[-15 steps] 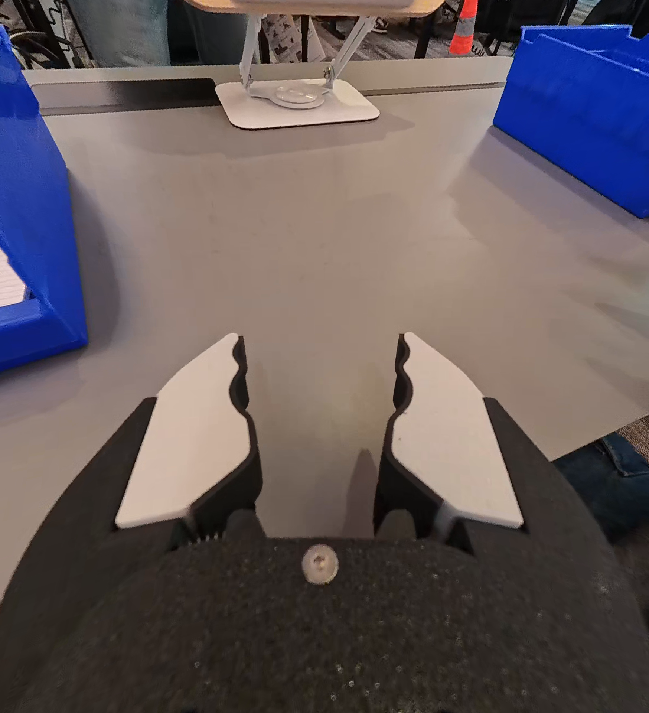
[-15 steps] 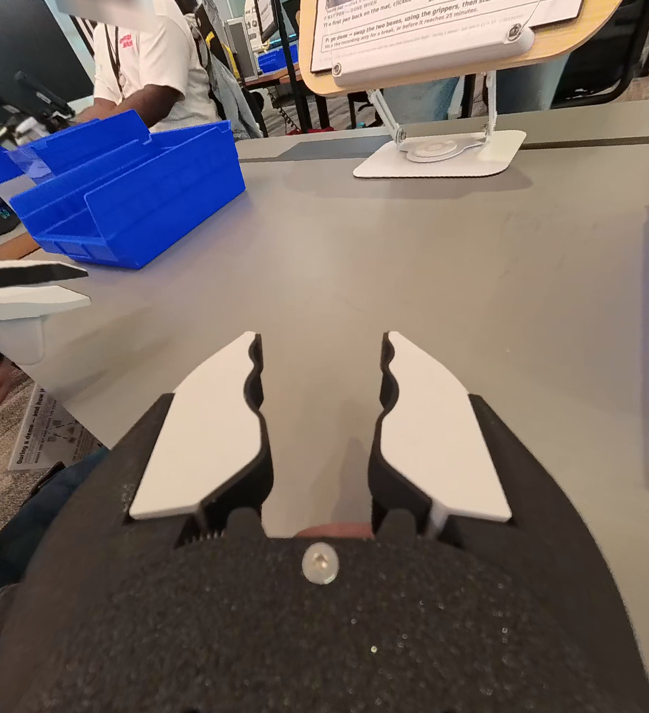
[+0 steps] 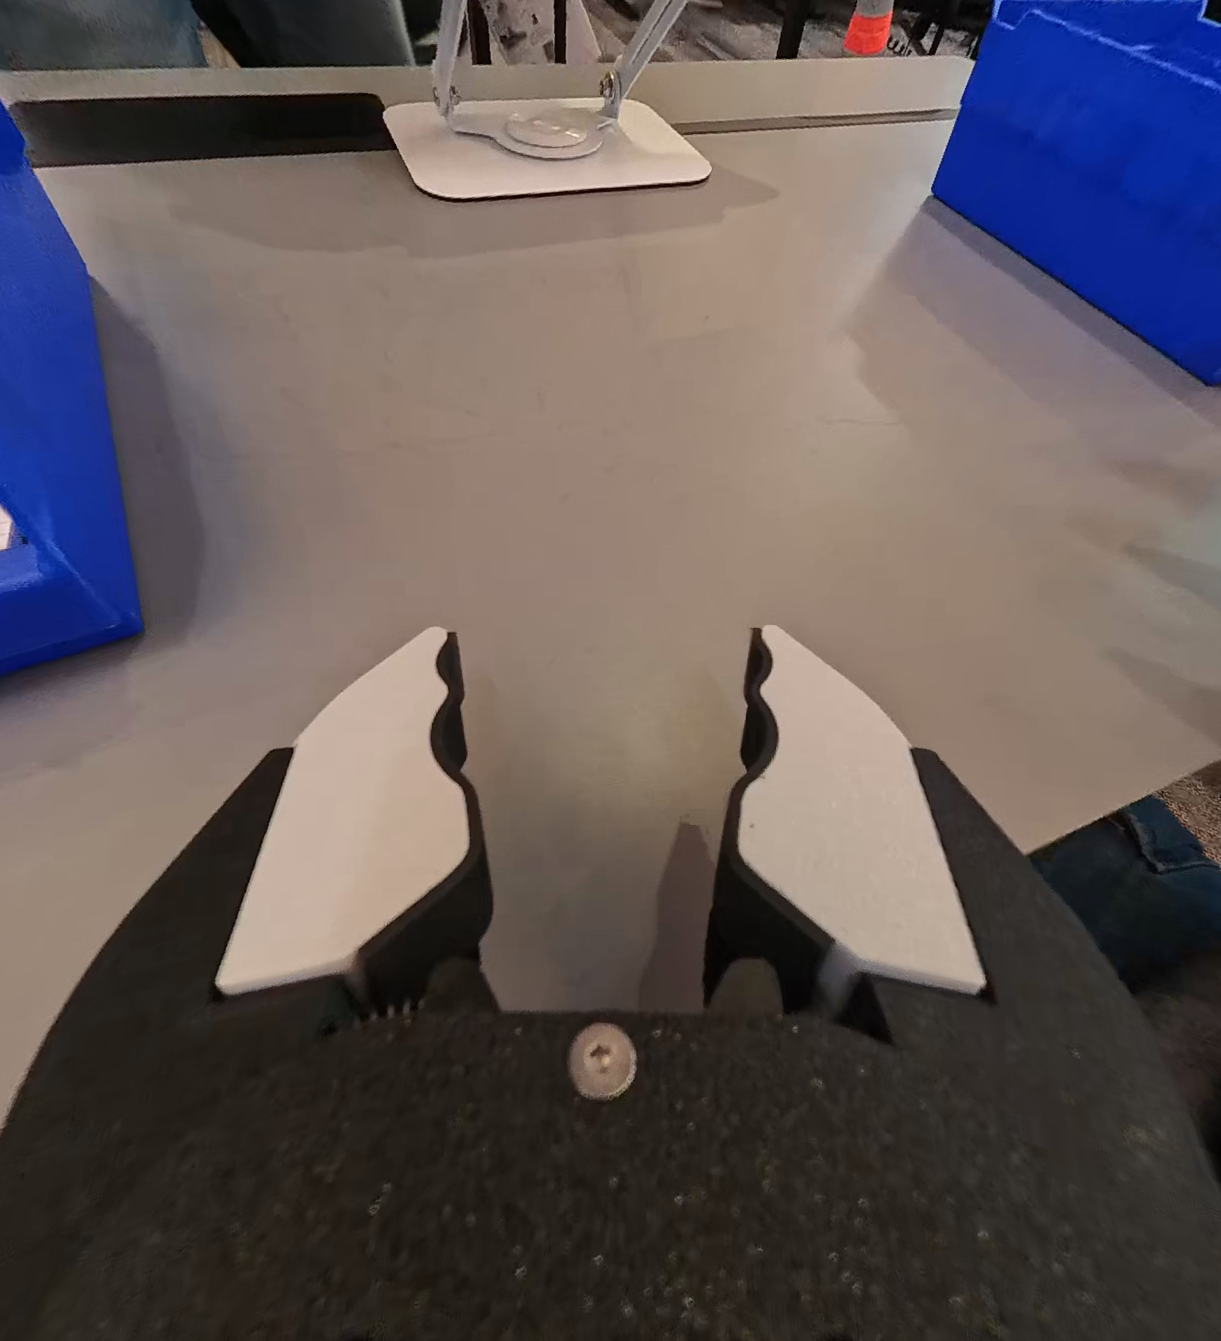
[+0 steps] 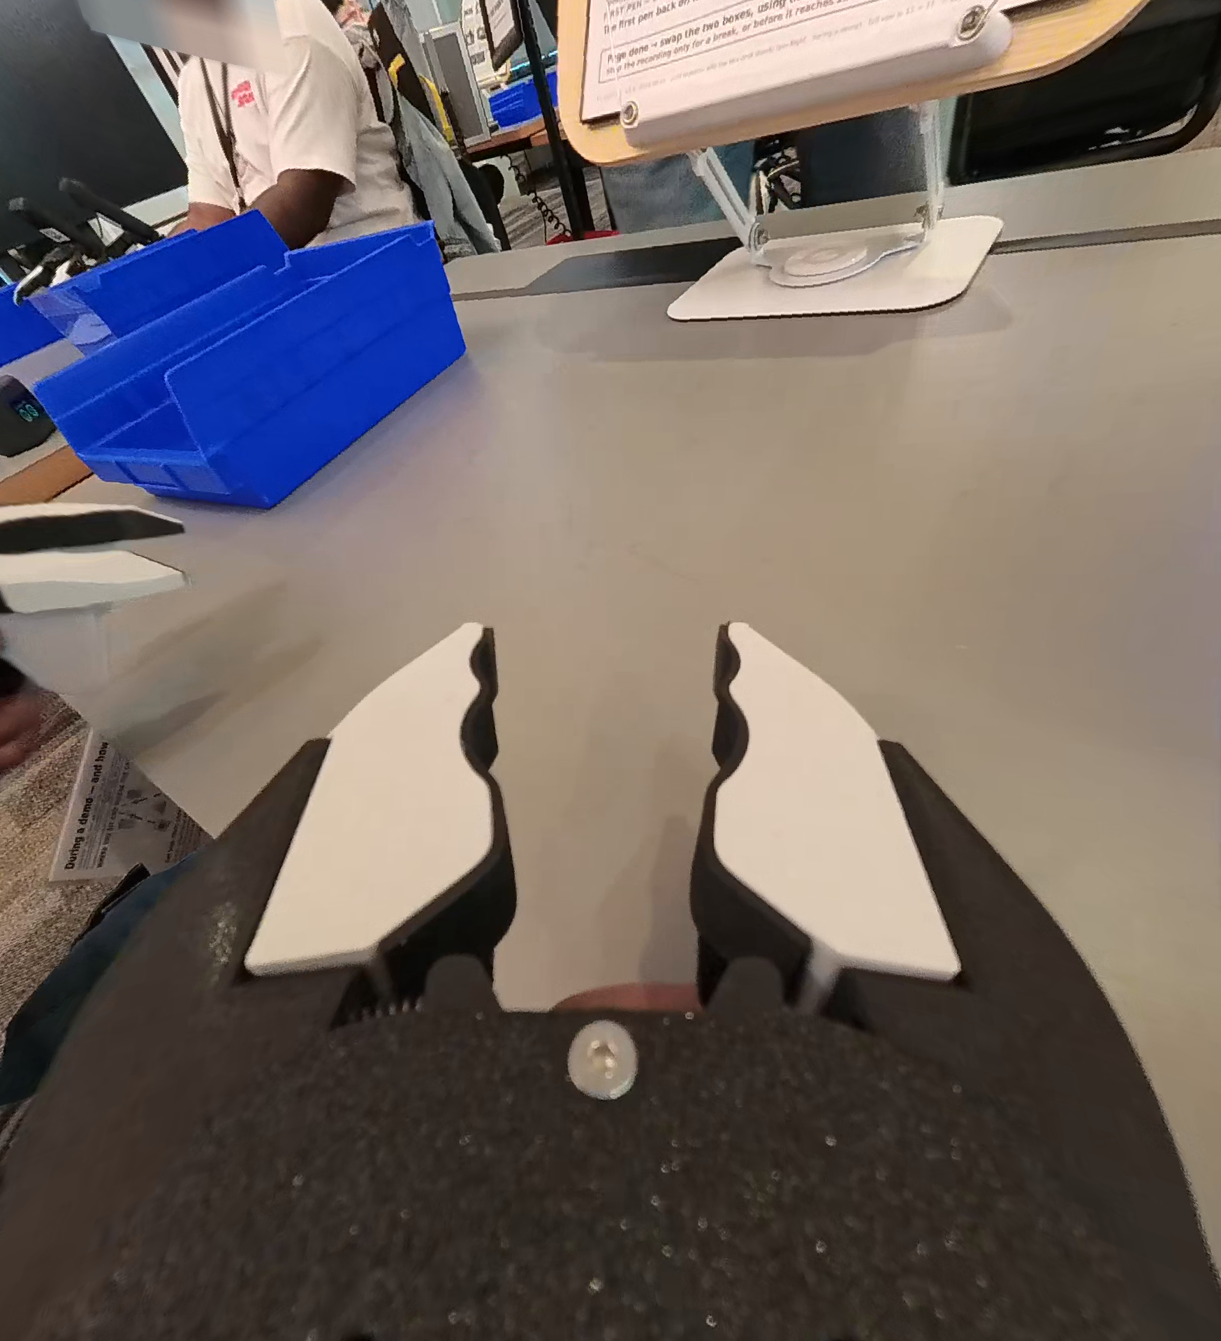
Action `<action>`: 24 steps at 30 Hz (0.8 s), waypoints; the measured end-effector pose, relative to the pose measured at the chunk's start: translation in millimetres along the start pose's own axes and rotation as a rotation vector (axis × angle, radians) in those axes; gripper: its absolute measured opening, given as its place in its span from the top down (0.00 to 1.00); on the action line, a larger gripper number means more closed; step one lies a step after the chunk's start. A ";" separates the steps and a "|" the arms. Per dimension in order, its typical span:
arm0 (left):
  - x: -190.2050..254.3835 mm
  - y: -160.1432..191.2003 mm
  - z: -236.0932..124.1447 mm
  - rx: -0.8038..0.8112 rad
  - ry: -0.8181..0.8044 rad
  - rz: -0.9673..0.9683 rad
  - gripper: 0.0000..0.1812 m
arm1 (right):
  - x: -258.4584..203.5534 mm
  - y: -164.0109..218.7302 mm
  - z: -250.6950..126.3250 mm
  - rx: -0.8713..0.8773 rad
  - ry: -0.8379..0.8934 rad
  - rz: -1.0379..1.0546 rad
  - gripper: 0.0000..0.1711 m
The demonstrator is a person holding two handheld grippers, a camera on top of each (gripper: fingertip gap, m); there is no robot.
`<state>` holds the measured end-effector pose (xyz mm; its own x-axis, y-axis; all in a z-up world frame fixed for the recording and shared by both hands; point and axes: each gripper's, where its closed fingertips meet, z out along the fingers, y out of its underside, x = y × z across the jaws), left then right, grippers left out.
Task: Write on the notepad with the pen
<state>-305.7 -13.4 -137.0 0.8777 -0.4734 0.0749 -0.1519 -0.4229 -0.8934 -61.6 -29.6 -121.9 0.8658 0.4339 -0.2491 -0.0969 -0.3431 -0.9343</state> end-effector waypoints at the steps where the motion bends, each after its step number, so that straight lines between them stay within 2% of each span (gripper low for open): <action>1: 1.9 -3.6 -3.7 -0.005 0.017 -0.021 0.58 | -0.6 -0.5 -0.4 0.003 0.000 0.000 0.67; 4: -9.6 -34.5 -29.1 0.017 0.047 -0.067 0.60 | -4.3 -2.9 -1.0 0.012 -0.016 0.009 0.67; 6: -43.0 -49.7 -42.8 -0.068 -0.011 -0.025 0.57 | -4.3 -1.8 -0.2 0.010 -0.021 0.012 0.67; 9: -104.4 -68.1 -44.9 -0.228 -0.086 -0.011 0.59 | -3.8 0.6 3.7 0.000 -0.038 0.031 0.67; 11: -147.6 -77.8 -29.2 -0.299 -0.142 0.001 0.64 | -3.9 1.5 6.7 -0.012 -0.055 0.053 0.67; 15: -220.6 -71.0 20.3 -0.466 -0.232 -0.037 0.63 | -4.4 0.0 8.9 -0.012 -0.075 0.079 0.67; 20: -251.7 -47.7 75.0 -0.625 -0.211 -0.060 0.67 | -6.0 0.4 8.1 -0.015 -0.076 0.062 0.67; 24: -262.8 -34.8 95.2 -0.718 -0.240 -0.056 0.68 | -5.7 2.3 7.9 -0.022 -0.074 0.059 0.67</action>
<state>-487.8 199.3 -167.8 0.9551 -0.2901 -0.0605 -0.2910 -0.8794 -0.3768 -70.6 -26.3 -124.7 0.8200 0.4727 -0.3228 -0.1352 -0.3880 -0.9117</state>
